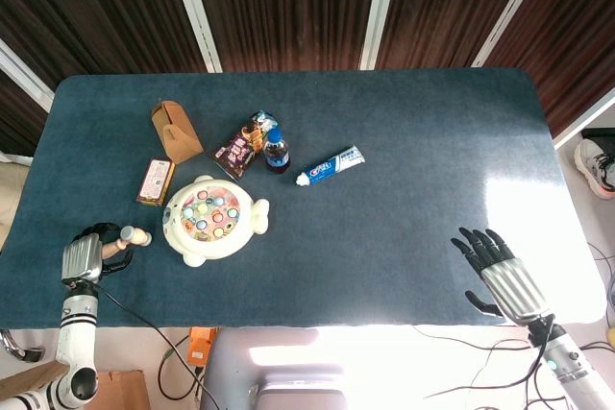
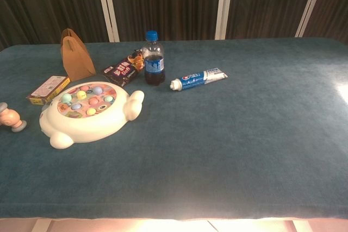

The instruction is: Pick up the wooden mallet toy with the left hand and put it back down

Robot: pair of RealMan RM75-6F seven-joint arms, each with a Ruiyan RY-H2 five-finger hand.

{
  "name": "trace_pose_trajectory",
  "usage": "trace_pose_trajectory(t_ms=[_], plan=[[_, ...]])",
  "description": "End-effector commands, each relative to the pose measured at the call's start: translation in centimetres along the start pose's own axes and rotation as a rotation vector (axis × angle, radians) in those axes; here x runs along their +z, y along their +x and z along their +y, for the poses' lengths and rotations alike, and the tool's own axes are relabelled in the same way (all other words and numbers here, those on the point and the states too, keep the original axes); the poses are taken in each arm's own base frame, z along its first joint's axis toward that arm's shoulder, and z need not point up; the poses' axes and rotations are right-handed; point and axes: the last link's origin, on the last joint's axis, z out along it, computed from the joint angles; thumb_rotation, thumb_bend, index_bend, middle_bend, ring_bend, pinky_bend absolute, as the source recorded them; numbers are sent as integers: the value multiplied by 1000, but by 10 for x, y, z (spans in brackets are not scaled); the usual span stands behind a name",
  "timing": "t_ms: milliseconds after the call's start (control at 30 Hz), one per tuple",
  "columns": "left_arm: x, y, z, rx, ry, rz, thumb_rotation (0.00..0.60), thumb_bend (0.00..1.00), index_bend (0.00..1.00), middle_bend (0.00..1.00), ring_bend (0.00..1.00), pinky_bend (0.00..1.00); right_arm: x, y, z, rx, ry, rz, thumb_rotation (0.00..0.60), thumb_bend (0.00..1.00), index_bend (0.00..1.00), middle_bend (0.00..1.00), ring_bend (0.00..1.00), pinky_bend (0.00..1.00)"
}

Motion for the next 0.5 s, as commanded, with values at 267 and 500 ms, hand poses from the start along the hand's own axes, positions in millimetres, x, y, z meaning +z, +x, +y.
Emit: trace_pose_trajectory(t_ms=[267, 500], plan=[[6, -5, 4, 0, -7, -10, 566, 338, 423, 335, 235, 282, 0, 0, 1, 1, -12, -13, 600, 239, 0, 0, 0, 0], [10, -5, 5, -13, -11, -5, 588, 339, 424, 335, 236, 282, 0, -1, 3, -2, -25, -19, 600, 238, 0, 0, 0, 0]])
